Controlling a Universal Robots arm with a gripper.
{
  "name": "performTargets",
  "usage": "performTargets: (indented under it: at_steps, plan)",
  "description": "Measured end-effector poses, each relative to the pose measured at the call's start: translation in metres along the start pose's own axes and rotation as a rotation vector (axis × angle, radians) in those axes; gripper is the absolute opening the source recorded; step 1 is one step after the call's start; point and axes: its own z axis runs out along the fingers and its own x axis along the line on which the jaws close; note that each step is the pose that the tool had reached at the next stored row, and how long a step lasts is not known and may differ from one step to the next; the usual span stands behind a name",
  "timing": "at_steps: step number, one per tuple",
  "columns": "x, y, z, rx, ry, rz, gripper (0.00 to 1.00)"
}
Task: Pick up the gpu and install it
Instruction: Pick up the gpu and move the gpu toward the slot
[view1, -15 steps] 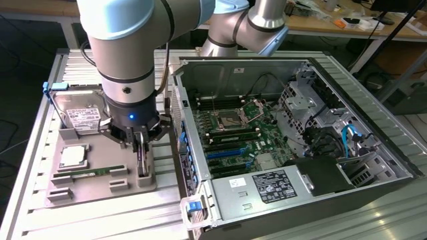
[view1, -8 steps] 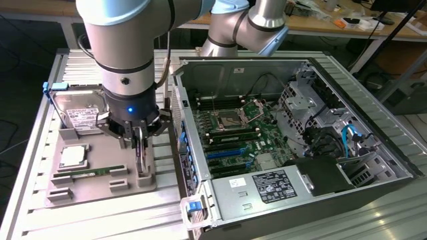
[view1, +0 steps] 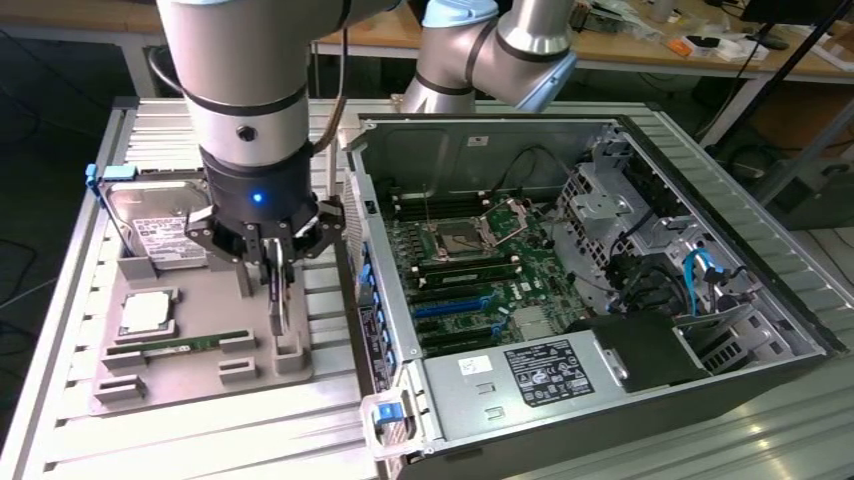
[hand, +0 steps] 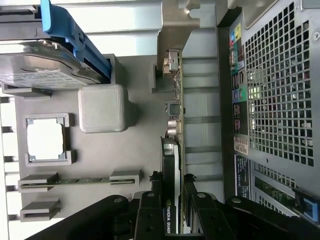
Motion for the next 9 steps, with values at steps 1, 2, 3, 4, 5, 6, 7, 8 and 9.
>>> performTargets:
  at_steps: [1, 2, 3, 4, 5, 6, 7, 8, 9]
  plan:
    - [0.000, 0.0002, -0.0039, 0.0001, 0.0000, 0.000, 0.27]
    - [0.000, 0.0003, -0.0070, 0.0001, 0.0000, 0.000, 0.27]
    - [0.000, 0.0004, -0.0096, 0.0002, -0.0001, 0.000, 0.27]
    - [0.000, 0.0005, -0.0125, 0.0001, -0.0003, 0.000, 0.27]
    - [0.000, 0.0007, -0.0155, 0.0002, -0.0003, 0.000, 0.27]
    - [0.000, 0.0008, -0.0182, 0.0002, -0.0003, 0.000, 0.27]
    - [0.000, 0.0009, -0.0211, 0.0001, -0.0004, 0.000, 0.27]
    - [0.000, 0.0011, -0.0263, 0.0001, -0.0004, 0.000, 0.27]
    - [0.000, 0.0013, -0.0299, 0.0002, -0.0003, 0.000, 0.27]
